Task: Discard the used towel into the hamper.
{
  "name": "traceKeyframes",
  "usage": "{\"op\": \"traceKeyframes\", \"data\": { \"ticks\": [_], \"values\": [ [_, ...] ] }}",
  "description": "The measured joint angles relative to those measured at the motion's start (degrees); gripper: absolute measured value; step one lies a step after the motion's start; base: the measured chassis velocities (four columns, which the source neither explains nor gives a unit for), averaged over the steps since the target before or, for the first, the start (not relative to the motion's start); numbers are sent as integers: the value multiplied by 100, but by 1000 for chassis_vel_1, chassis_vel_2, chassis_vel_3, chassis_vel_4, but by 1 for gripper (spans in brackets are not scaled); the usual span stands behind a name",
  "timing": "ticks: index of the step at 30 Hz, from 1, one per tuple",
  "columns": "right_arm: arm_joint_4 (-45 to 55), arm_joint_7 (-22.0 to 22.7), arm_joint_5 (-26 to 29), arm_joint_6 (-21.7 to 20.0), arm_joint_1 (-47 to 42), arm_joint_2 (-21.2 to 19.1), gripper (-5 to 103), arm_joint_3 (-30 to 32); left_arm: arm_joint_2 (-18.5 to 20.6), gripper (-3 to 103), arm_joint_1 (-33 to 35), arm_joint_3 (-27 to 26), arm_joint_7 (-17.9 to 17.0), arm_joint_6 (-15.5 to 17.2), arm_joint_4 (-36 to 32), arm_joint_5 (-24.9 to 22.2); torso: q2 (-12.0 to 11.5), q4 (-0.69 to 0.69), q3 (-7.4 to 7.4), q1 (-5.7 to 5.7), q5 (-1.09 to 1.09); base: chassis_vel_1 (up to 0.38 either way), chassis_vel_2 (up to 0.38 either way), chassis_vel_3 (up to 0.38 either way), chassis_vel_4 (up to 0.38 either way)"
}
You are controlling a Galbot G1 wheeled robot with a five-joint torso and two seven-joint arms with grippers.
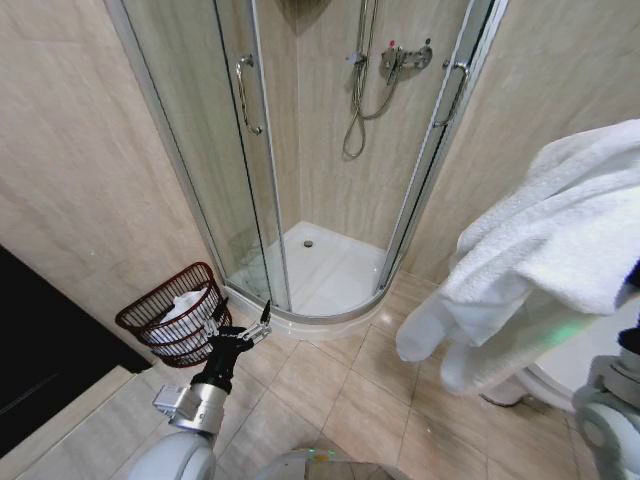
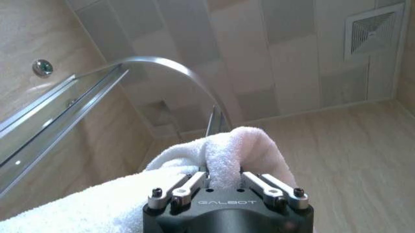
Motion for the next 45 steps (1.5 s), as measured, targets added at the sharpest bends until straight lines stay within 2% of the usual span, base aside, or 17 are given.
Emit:
{"op": "traceKeyframes", "data": {
  "ticks": [15, 27, 45],
  "values": [
    [-3, -2, 116, 43, -101, 61, 13, 40, 0, 100, 0, 0, 0, 0, 0, 0, 389, 0, 237, 154, 0, 0, 0, 0, 0],
    [-3, 83, 385, -78, -102, 64, 13, 167, 0, 100, 0, 0, 0, 0, 0, 0, 699, 0, 412, 288, 0, 0, 0, 0, 0],
    [-4, 70, 63, -29, -238, 232, 13, -280, 0, 100, 0, 0, 0, 0, 0, 0, 1118, 0, 653, 465, -1, 0, 0, 0, 0]
  ]
}}
